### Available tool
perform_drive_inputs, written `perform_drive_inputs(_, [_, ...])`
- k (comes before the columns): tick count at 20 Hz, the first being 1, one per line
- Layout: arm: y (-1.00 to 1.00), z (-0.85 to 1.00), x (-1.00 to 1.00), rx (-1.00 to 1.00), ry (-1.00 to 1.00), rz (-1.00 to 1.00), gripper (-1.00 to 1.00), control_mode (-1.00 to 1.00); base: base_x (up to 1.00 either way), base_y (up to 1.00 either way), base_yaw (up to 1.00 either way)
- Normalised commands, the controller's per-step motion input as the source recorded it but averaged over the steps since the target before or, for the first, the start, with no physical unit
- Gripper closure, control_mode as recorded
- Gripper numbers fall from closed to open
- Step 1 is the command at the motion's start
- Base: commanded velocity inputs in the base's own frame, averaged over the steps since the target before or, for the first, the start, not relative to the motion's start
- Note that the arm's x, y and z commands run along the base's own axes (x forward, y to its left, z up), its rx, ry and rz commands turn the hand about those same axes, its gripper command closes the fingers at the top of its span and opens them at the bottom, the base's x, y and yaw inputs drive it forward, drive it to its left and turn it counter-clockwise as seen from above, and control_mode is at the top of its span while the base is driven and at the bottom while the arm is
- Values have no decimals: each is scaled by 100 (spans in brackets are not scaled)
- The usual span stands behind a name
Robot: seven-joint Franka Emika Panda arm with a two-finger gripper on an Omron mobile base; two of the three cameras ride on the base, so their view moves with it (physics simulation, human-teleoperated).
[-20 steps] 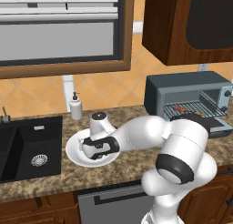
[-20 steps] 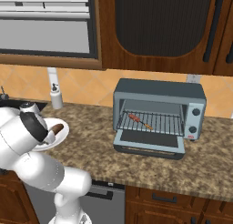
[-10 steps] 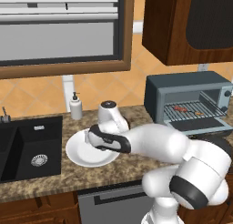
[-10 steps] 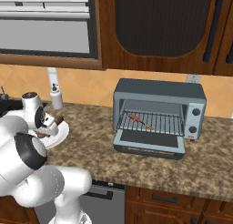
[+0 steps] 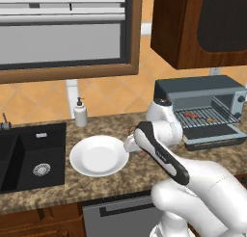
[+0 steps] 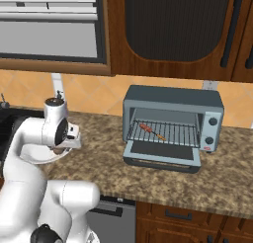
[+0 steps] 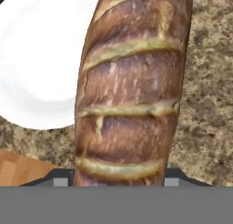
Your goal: Pick up the kebab skewer and baguette bread, and place them inside the toaster oven. Close the toaster oven door and start by setting the timer.
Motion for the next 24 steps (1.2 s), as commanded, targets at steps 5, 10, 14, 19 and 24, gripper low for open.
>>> perform_drive_inputs(5, [-90, 71, -28, 0, 1, 26, 100, -100, 0, 0, 0])
perform_drive_inputs(10, [-95, 45, -16, -2, 0, 23, 100, -100, 0, 0, 0])
perform_drive_inputs(14, [-94, 43, 0, 0, 0, 17, 100, -100, 0, 0, 0])
perform_drive_inputs(19, [-89, 41, 0, -1, 1, 7, 100, -100, 0, 0, 0])
perform_drive_inputs(24, [-90, 8, 0, -6, 4, 0, 100, -100, 0, 0, 0])
